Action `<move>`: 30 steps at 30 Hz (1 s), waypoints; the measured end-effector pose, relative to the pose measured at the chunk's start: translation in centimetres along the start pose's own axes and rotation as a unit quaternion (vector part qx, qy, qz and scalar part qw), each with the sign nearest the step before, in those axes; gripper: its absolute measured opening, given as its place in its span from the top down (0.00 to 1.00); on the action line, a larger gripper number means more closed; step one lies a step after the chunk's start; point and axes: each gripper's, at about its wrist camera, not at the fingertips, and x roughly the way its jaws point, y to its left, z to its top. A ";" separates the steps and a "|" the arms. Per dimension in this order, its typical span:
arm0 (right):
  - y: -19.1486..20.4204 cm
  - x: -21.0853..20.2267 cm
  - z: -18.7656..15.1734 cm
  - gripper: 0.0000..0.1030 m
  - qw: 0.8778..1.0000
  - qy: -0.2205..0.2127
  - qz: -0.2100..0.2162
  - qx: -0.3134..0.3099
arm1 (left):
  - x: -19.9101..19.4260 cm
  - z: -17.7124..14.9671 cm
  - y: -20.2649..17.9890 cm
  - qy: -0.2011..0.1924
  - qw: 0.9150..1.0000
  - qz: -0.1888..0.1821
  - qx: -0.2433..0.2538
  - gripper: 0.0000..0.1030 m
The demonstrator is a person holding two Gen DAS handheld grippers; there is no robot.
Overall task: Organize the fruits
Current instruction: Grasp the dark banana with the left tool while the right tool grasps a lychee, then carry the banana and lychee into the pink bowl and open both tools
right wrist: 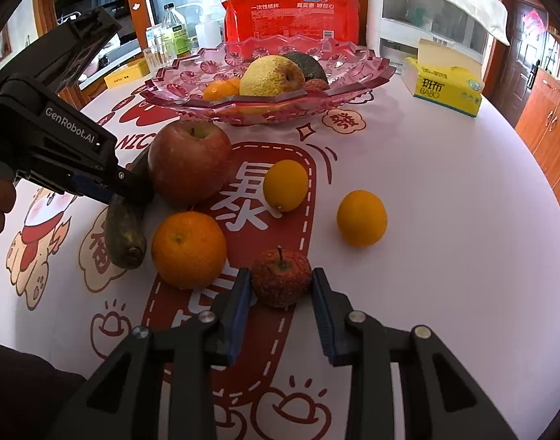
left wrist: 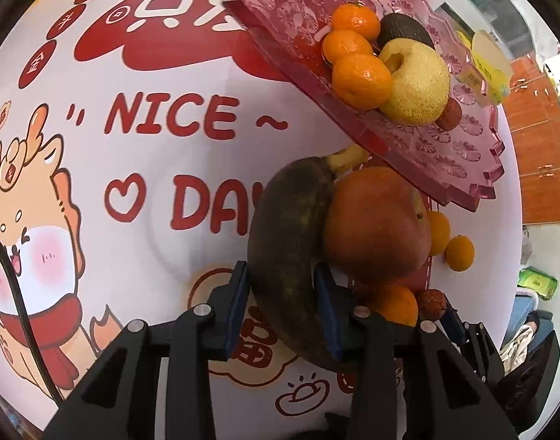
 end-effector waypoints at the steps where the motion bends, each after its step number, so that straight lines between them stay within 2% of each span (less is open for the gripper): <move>1: 0.0 0.0 0.0 0.68 1.000 0.001 0.002 0.003 | -0.1 -0.1 0.2 -0.002 1.000 -0.001 0.000 0.69; 13: 0.6 -1.5 -0.1 0.68 1.000 -0.002 0.007 0.025 | -2.7 -2.1 3.0 -0.024 0.999 -0.030 -0.006 0.70; 22: 1.6 -3.9 0.9 0.68 0.999 -0.030 -0.011 0.036 | -7.4 -2.6 5.7 -0.053 0.998 -0.030 -0.005 0.70; 30: 2.5 -5.5 2.2 0.68 0.997 -0.063 -0.027 0.040 | -12.8 -1.6 8.1 -0.102 0.994 -0.023 -0.002 0.70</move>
